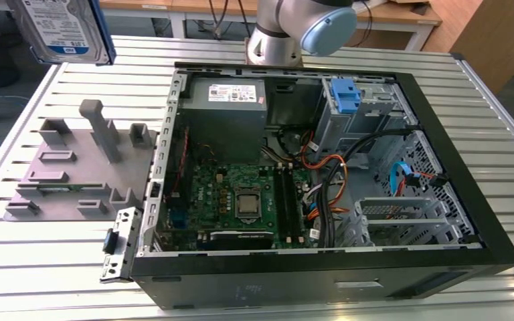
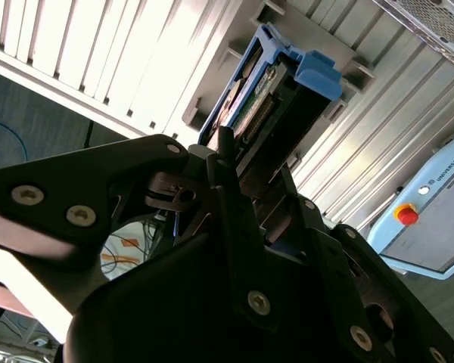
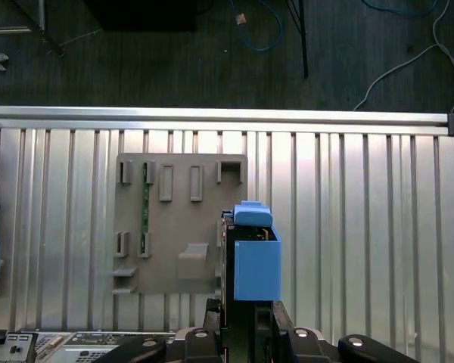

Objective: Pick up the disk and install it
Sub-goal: 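Pick up the disk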

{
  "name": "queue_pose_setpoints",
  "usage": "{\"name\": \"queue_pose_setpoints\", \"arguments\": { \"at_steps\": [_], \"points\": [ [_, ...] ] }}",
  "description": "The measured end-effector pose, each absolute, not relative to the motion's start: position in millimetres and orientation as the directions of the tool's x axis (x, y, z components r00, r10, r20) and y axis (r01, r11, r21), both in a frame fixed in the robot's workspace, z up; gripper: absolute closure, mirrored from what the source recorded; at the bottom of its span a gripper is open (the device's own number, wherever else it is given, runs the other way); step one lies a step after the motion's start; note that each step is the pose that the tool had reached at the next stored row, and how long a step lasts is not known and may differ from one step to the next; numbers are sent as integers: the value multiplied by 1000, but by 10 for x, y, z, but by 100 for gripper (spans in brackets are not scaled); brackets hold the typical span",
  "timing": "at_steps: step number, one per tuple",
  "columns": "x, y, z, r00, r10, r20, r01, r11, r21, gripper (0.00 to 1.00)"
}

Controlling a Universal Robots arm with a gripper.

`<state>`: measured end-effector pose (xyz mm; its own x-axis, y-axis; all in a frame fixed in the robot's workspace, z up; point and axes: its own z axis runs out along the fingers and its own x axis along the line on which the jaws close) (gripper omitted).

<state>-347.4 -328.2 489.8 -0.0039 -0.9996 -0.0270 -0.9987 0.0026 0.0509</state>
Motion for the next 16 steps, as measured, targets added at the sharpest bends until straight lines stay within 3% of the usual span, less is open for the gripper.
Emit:
{"name": "queue_pose_setpoints", "arguments": {
  "at_steps": [16],
  "points": [
    [-3183,-3282,4899,-4,-1000,-27,-999,3,51,65]
  ]
}}
